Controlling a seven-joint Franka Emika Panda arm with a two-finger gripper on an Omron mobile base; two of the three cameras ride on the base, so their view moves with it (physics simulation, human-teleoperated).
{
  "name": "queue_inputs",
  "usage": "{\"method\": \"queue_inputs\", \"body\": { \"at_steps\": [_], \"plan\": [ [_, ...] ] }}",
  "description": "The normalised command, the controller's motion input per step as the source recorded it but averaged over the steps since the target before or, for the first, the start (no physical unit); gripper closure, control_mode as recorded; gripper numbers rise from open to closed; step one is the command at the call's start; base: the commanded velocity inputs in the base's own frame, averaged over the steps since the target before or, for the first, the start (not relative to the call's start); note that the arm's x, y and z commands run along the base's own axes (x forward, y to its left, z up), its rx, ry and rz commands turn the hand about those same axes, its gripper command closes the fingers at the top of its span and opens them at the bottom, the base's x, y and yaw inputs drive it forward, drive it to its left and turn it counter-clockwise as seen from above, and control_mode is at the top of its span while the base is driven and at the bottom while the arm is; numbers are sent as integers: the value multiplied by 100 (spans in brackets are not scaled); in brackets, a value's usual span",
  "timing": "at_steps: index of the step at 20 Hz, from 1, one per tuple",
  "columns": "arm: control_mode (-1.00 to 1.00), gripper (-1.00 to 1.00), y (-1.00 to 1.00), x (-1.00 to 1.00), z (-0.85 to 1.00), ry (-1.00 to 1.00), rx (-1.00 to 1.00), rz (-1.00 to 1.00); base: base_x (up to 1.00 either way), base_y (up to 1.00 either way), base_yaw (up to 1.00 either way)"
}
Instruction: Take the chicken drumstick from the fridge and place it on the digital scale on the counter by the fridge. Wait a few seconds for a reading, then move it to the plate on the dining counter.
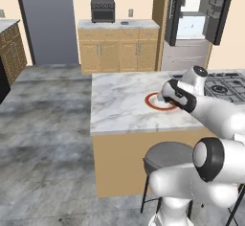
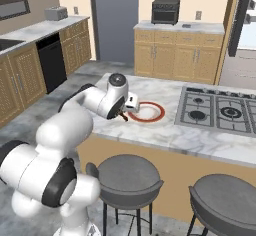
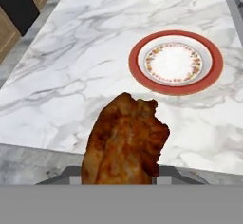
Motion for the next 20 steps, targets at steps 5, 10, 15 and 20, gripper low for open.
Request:
{"method": "queue_inputs", "body": {
  "at_steps": [5,10,15,20],
  "plan": [
    [-100,100,-40,70,-5,0,-8,-5,0,0,0],
    [-100,100,-25,57,-25,0,-7,-3,0,0,0],
    [-100,100,-20,39,-44,0,-6,-2,0,0,0],
    [-100,100,-18,41,-30,0,-5,-2,0,0,0]
  ]
}}
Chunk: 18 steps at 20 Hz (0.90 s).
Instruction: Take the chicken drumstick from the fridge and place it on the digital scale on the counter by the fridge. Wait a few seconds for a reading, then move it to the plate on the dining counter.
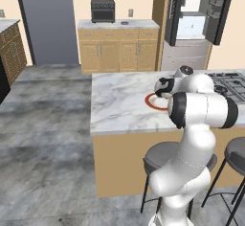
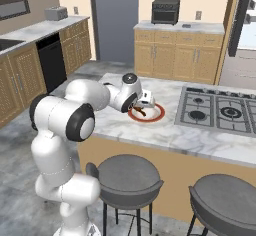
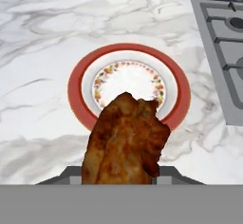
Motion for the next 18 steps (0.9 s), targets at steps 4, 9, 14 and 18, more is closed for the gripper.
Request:
{"method": "queue_inputs", "body": {
  "at_steps": [4,9,14,18],
  "plan": [
    [-100,100,-3,41,-28,0,-4,0,0,0,0],
    [-100,100,0,27,-29,-1,-2,0,0,0,0],
    [-100,100,-9,26,-22,0,0,0,0,0,0],
    [-100,100,-13,37,-9,0,0,0,0,0,0]
  ]
}}
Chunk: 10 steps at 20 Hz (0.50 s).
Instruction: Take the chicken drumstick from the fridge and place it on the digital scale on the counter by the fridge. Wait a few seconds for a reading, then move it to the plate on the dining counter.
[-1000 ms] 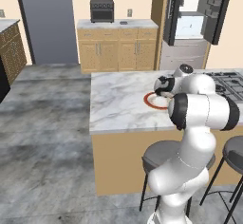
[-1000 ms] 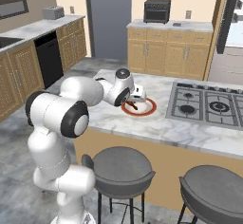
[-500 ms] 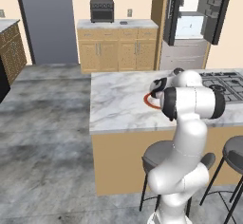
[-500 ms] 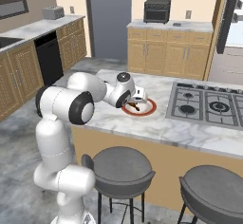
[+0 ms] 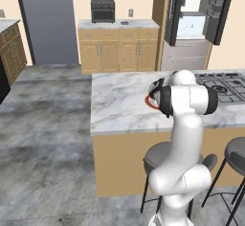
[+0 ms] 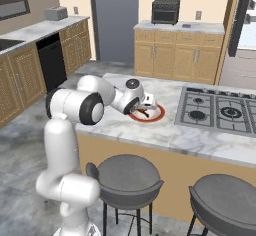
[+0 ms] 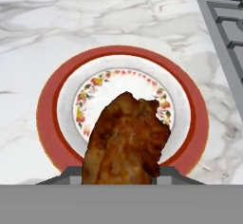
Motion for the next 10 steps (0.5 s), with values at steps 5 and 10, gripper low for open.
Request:
{"method": "queue_inputs", "body": {
  "at_steps": [5,10],
  "plan": [
    [-100,100,-5,31,-16,0,0,0,0,0,0],
    [-100,100,0,12,-30,0,0,0,0,0,0]
  ]
}}
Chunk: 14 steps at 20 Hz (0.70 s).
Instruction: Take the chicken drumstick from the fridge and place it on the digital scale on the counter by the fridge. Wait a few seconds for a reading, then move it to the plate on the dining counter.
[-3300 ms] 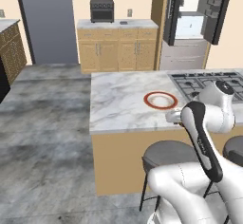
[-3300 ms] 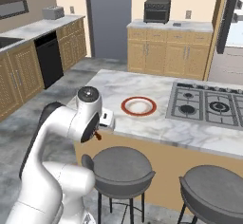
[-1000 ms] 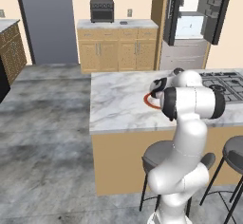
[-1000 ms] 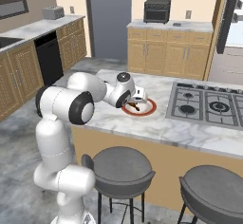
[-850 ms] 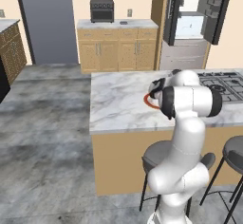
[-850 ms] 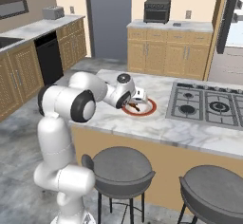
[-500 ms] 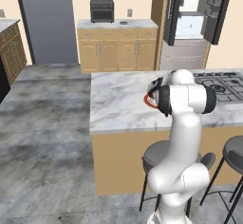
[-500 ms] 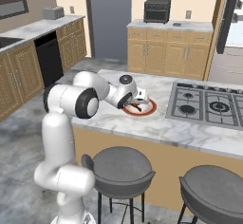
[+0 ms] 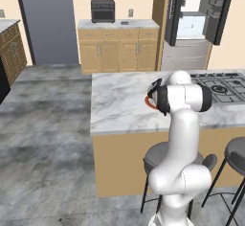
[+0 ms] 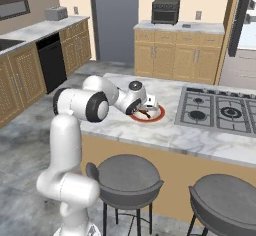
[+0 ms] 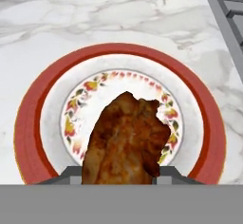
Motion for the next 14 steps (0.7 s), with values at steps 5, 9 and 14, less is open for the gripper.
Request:
{"method": "queue_inputs", "body": {
  "at_steps": [5,9,14],
  "plan": [
    [-100,100,-2,26,-18,0,0,0,0,0,0],
    [-100,-100,0,28,-18,0,0,0,0,0,0],
    [-100,-100,0,14,-19,0,0,0,0,0,0]
  ]
}}
